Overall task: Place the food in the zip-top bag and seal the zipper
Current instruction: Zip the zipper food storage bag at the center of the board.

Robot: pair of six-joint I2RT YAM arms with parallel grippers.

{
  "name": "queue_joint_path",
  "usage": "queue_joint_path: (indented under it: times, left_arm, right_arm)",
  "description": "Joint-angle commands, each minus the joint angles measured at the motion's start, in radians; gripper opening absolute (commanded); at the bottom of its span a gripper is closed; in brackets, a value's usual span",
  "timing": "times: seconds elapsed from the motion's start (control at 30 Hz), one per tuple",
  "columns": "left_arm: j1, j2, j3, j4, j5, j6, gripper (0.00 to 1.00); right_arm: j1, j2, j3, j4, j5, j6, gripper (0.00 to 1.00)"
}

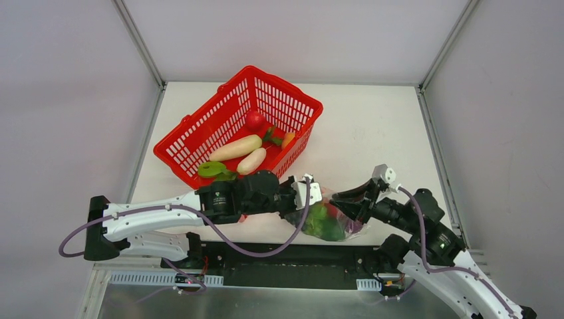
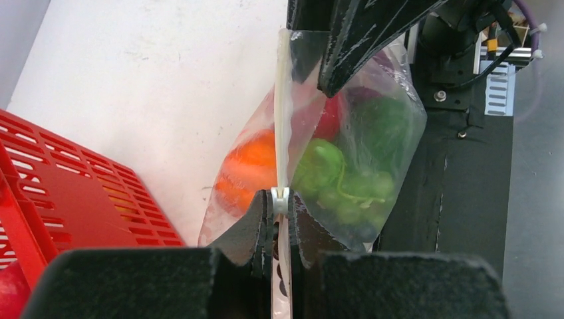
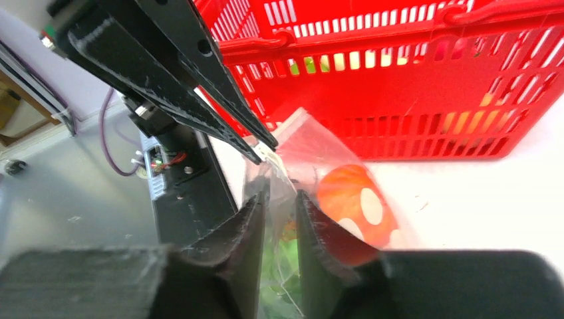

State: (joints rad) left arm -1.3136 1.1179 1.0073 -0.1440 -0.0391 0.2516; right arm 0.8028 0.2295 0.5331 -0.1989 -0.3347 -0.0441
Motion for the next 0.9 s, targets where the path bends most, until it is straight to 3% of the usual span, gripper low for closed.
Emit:
queue_joint_path:
  times: [0.0, 0.1, 0.17, 0.3, 0.6, 0.73, 0.87]
  left_arm:
    - [0.017, -0.001, 0.092, -0.047, -0.002, -0.025, 0.00]
    - [0.017, 0.059, 0.208, -0.133, 0.076, 0.004, 0.00]
    - [0.017, 0.099, 0.283, -0.226, 0.091, 0.026, 0.00]
    - [0.017, 0.149, 0.368, -0.314, 0.105, 0.047, 0.00]
    - [0.017, 0.187, 0.393, -0.344, 0.140, 0.046, 0.00]
    - [0.017, 0.188, 0.388, -0.346, 0.143, 0.044, 0.00]
    - [0.017, 0.176, 0.371, -0.322, 0.142, 0.040, 0.00]
  right_arm:
    - [-0.001, 0.057, 0.053, 0.050, -0.062, -0.019, 0.46]
    - [-0.001, 0.089, 0.045, 0.079, -0.041, -0.046, 0.68]
    - [-0.001, 0.107, 0.056, 0.070, -0.037, -0.079, 0.75]
    - [-0.001, 0.146, 0.091, 0.003, -0.077, -0.149, 0.76]
    - [-0.001, 0.171, 0.112, -0.007, -0.085, -0.192, 0.73]
    - [-0.001, 0.156, 0.101, 0.004, -0.078, -0.194, 0.54]
    - [-0.001, 0.149, 0.094, 0.007, -0.066, -0.191, 0.26]
